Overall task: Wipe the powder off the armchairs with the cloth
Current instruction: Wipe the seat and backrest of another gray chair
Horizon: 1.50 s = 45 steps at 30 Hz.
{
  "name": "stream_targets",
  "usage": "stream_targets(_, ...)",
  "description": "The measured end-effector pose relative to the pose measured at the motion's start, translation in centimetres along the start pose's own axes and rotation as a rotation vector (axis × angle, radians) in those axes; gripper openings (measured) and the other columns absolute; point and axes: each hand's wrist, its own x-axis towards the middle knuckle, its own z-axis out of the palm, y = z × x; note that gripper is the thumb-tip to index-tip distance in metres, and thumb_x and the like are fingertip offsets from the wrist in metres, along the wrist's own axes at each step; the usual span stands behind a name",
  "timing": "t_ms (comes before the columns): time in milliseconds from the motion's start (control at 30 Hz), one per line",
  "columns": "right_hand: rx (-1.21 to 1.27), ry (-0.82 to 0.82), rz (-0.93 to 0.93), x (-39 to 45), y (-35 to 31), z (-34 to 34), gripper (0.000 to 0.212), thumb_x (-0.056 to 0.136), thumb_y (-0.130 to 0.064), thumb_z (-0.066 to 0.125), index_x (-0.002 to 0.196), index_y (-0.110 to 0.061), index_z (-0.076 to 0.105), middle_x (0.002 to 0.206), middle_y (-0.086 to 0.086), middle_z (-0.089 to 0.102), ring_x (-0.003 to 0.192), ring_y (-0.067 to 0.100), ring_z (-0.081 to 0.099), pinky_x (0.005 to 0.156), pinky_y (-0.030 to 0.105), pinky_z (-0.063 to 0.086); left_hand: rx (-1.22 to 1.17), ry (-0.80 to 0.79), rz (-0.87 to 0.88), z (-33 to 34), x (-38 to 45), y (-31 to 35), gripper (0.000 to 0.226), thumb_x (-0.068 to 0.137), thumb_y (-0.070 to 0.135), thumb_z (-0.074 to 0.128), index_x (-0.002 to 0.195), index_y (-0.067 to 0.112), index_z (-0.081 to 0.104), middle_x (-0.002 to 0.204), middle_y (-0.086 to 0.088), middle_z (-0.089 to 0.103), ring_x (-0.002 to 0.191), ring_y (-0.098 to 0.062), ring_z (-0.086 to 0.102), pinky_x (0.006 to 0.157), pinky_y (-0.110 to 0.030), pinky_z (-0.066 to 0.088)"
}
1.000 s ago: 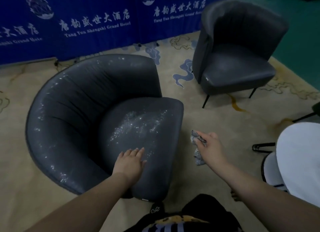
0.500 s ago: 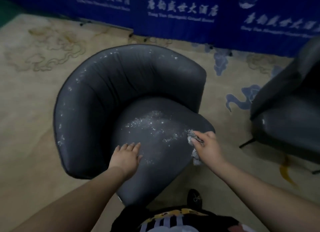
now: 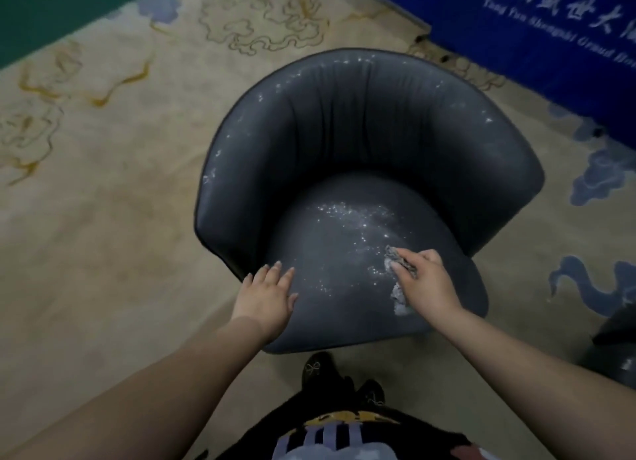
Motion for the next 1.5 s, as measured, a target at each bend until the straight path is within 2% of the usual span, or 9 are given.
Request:
stream_targets(167,0.011,0.01,-0.034,1.6,-0.4,0.4,0.035,0.092,-0.026,0.062,0.127,-0.02,0.062,0.101,-0.004,0.043,0.08,-0.006,0.047,0.069,-0.007,0.028,-0.043,0.004,-0.075,1.3,0.8,-1.2,0.058,0.101,0.047,0.024,0.154,0.024,0.013,0.161,-0.003,0.009,0.146,-0.025,0.011,0.117,-0.04,0.016)
stream_targets(500,0.046,-0.191,-0.169,9.4,0.9,2.7,0.031,0.093,-0.026,0.062,0.124,-0.025,0.063,0.095,-0.01,0.043,0.081,-0.002,0.05,0.069,-0.004,0.033,-0.192,0.017,-0.331,5.2,3.8,1.1,0.059,0.1,0.047,0.028,0.153,0.023,0.015,0.161,-0.001,0.011,0.145,-0.024,0.015,0.115,-0.036,0.019)
stream_targets(833,0.027,-0.422,-0.25,15.9,4.9,13.8,0.039,0.09,-0.023,0.067,0.128,-0.024,0.06,0.101,-0.006,0.042,0.084,-0.006,0.049,0.069,-0.007,0.031,-0.503,0.051,-0.587,15.2,8.6,1.5,0.072,0.095,0.05,0.044,0.153,0.02,0.014,0.161,-0.002,0.011,0.145,-0.024,0.015,0.118,-0.037,0.017)
stream_targets(933,0.022,-0.435,-0.344,16.9,6.1,19.4,0.038,0.09,-0.02,0.066,0.127,-0.024,0.06,0.095,-0.01,0.041,0.082,0.0,0.05,0.073,-0.002,0.036,-0.508,0.068,-0.576,18.5,10.6,0.1,0.078,0.093,0.054,0.047,0.154,0.023,0.01,0.161,0.002,0.004,0.147,-0.022,0.009,0.118,-0.038,0.016)
stream_targets(1033,-0.01,-0.434,-0.442,18.2,6.9,24.6,0.038,0.09,-0.021,0.066,0.127,-0.025,0.061,0.095,-0.008,0.042,0.092,0.011,0.05,0.089,0.012,0.04,-0.498,0.081,-0.569,21.6,12.1,-1.4,0.086,0.089,0.057,0.052,0.154,0.024,0.006,0.161,0.003,-0.001,0.148,-0.021,0.004,0.118,-0.038,0.014)
stream_targets(1233,-0.162,-0.271,-0.641,22.5,5.8,33.5,0.037,0.091,-0.016,0.065,0.128,-0.017,0.061,0.104,-0.002,0.036,0.108,0.022,0.041,0.095,0.014,0.03,-0.562,0.112,-0.599,26.8,13.9,-2.8,0.104,0.078,0.066,0.059,0.154,0.021,0.003,0.161,0.002,-0.004,0.148,-0.021,0.002,0.12,-0.034,0.007)
stream_targets(1300,-0.193,-0.214,-0.647,22.0,5.6,35.4,0.039,0.091,-0.012,0.061,0.13,-0.016,0.059,0.109,0.004,0.038,0.107,0.026,0.039,0.098,0.028,0.038,-0.585,0.132,-0.596,27.7,14.3,-2.2,0.108,0.076,0.066,0.061,0.154,0.021,0.001,0.161,0.003,-0.006,0.148,-0.021,0.0,0.121,-0.033,0.005)
stream_targets(1400,-0.244,-0.319,-0.836,19.0,7.5,35.6,0.04,0.09,-0.02,0.046,0.127,-0.02,0.061,0.118,0.012,0.045,0.101,0.022,0.036,0.088,0.038,0.045,-0.632,0.176,-0.625,28.5,14.6,-1.3,0.112,0.075,0.064,0.064,0.153,0.021,-0.003,0.16,0.005,-0.012,0.147,-0.018,-0.007,0.12,-0.032,0.002)
stream_targets(1500,-0.304,-0.4,-1.039,19.5,9.3,33.6,0.045,0.083,-0.018,0.043,0.122,-0.02,0.064,0.112,0.014,0.051,0.096,0.033,0.043,0.08,0.043,0.047,-0.667,0.2,-0.636,28.6,14.6,-1.1,0.111,0.075,0.061,0.066,0.153,0.023,-0.004,0.16,0.008,-0.014,0.147,-0.016,-0.01,0.119,-0.031,0.0)
